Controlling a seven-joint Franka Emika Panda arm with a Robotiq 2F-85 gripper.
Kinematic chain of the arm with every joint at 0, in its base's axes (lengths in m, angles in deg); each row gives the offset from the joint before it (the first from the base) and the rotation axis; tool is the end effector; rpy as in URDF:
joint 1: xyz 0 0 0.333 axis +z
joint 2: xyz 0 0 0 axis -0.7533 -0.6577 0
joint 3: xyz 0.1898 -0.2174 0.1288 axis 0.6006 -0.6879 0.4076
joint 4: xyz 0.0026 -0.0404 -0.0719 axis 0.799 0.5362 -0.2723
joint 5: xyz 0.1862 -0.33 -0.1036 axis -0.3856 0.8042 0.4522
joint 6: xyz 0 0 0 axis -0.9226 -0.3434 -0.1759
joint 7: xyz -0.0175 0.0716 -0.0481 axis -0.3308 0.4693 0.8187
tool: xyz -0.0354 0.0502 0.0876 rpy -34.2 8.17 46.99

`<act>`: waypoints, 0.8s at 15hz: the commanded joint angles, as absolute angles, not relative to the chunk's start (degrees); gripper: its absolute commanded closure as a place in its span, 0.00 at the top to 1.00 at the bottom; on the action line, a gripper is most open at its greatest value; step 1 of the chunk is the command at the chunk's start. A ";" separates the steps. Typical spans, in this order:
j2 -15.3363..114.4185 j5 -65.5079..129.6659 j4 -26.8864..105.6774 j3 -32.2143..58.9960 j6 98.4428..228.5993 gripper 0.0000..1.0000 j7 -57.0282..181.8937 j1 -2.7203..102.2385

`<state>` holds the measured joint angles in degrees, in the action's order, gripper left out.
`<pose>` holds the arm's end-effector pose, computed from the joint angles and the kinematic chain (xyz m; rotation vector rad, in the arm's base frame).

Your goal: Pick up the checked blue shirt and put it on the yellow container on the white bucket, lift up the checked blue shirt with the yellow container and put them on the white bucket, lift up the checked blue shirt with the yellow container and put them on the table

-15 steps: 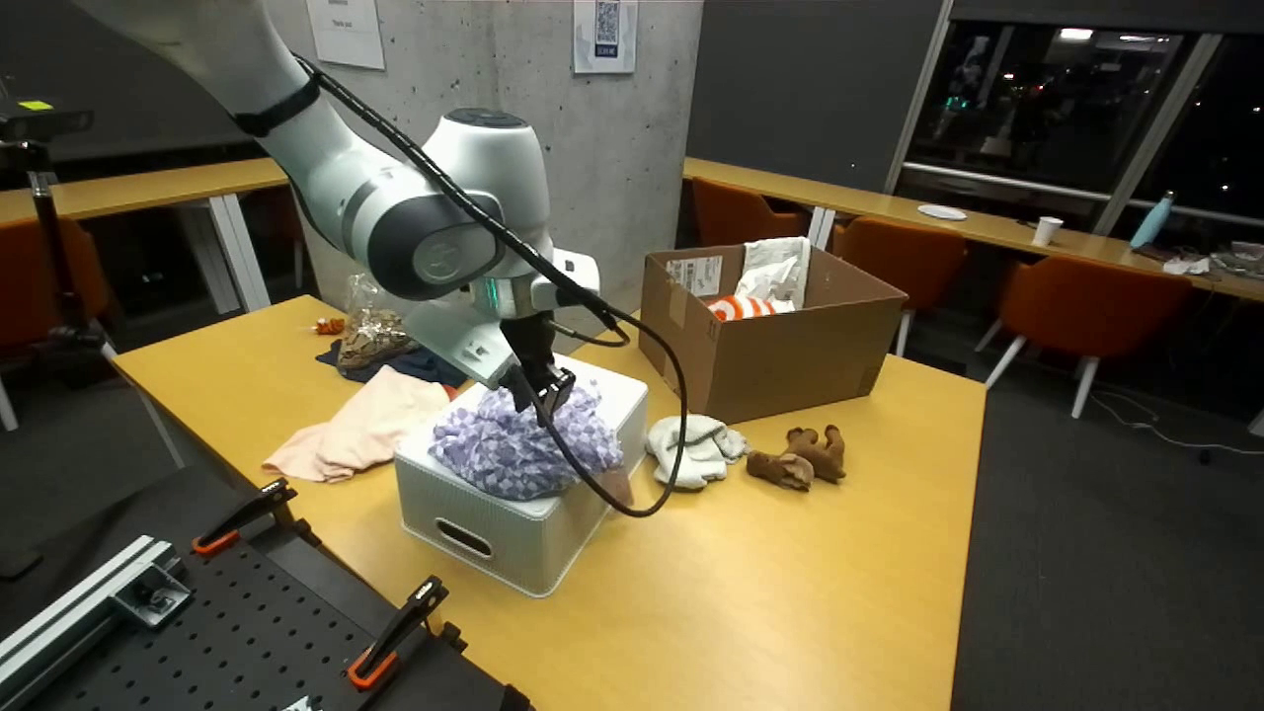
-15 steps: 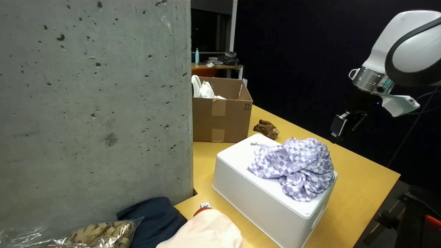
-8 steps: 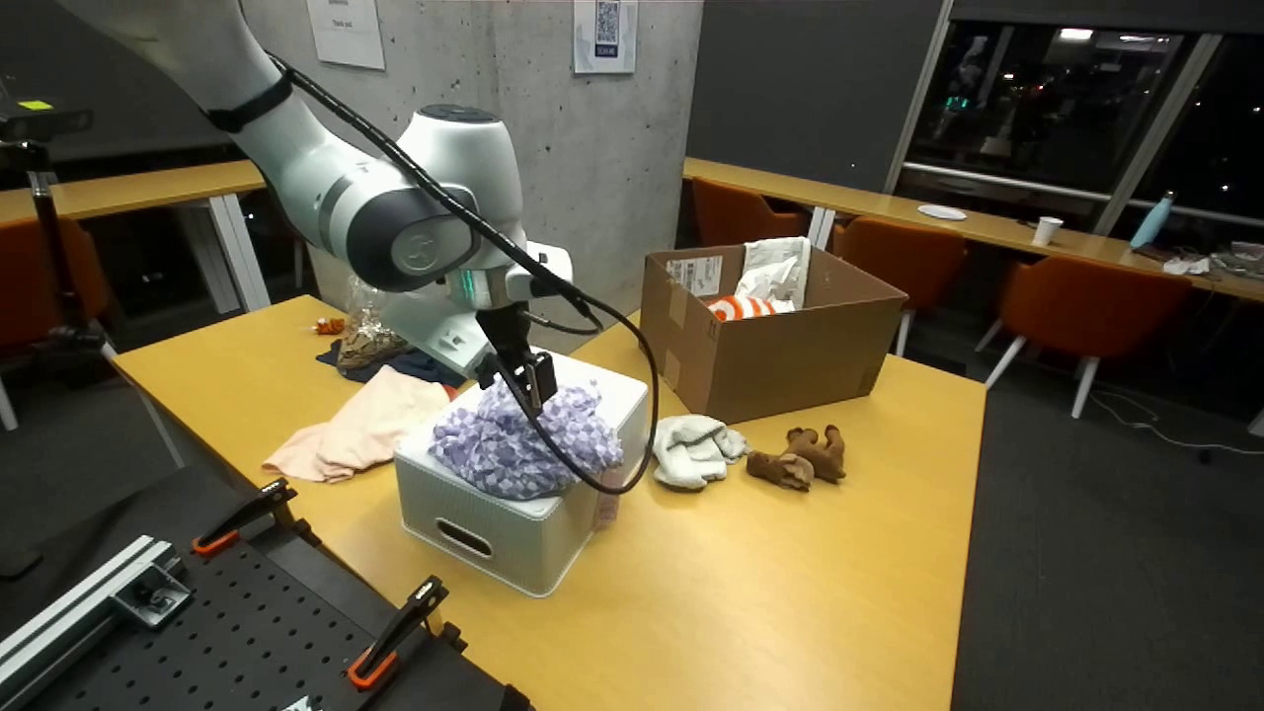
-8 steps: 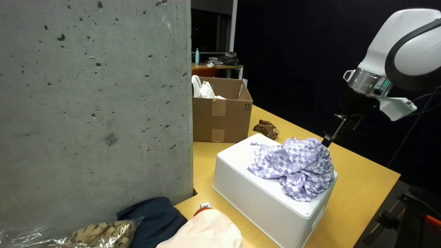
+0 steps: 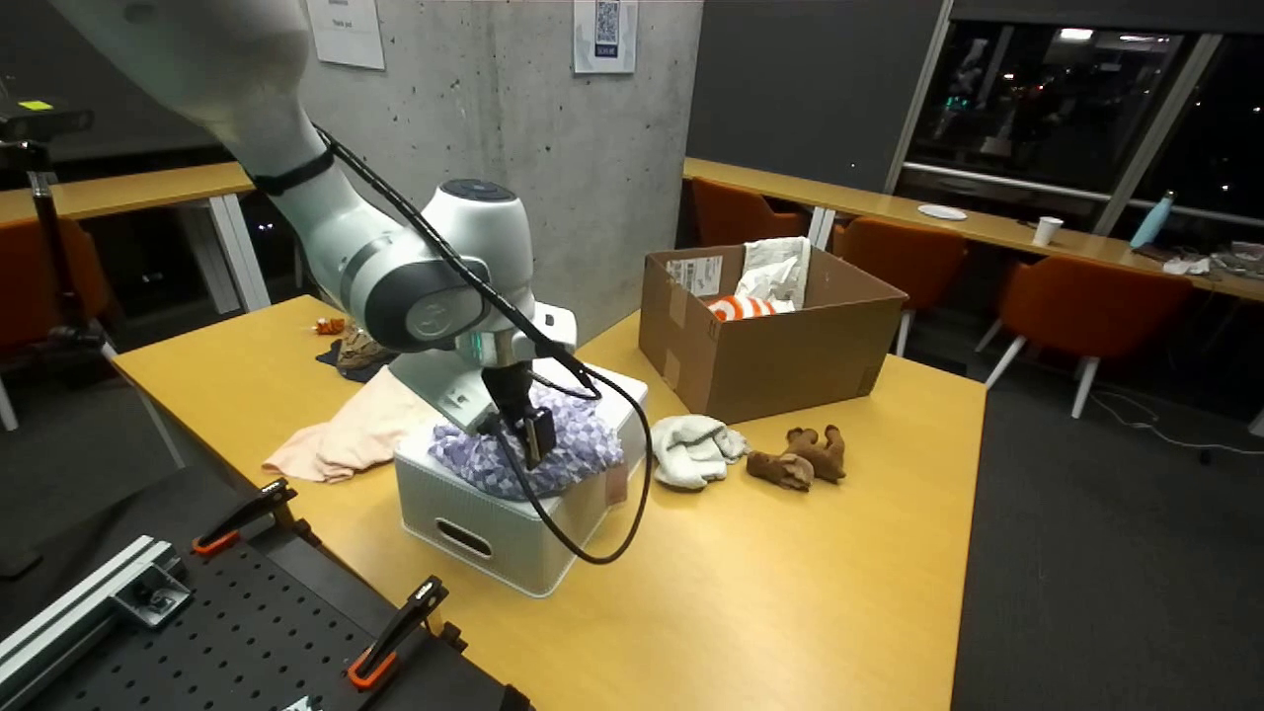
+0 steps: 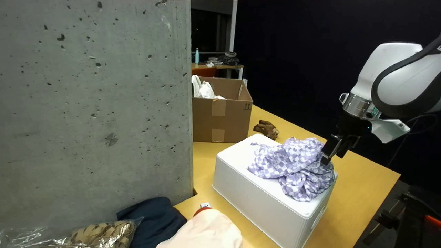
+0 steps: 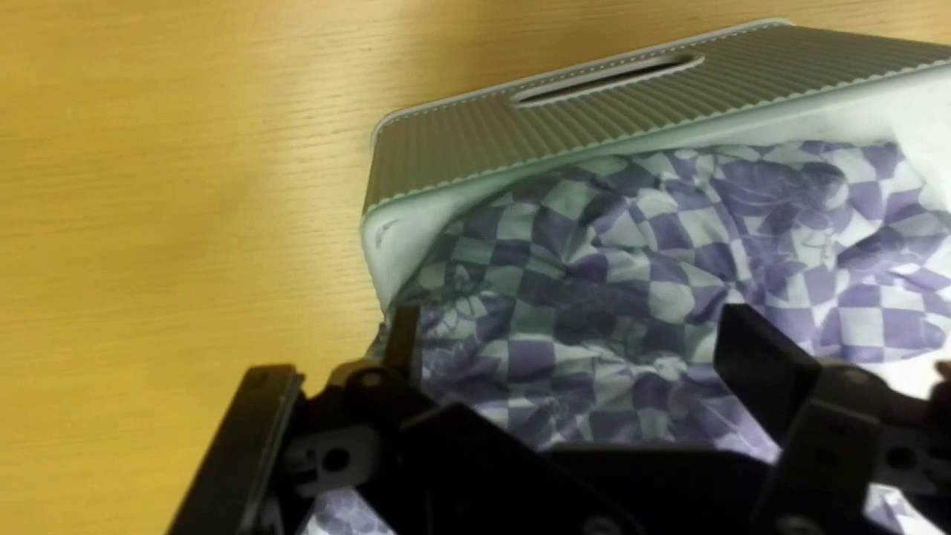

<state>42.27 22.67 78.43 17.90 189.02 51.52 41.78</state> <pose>0.5310 -0.0660 0.1761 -3.0969 0.1702 -0.1394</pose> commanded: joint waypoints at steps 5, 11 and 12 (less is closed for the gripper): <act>33.81 23.83 68.80 15.78 188.31 1.00 52.27 40.29; 26.02 23.26 59.74 17.16 188.57 1.00 51.50 39.39; 24.63 23.23 58.28 17.48 188.56 1.00 51.42 39.37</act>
<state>29.28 22.95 63.67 16.23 188.94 51.59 40.30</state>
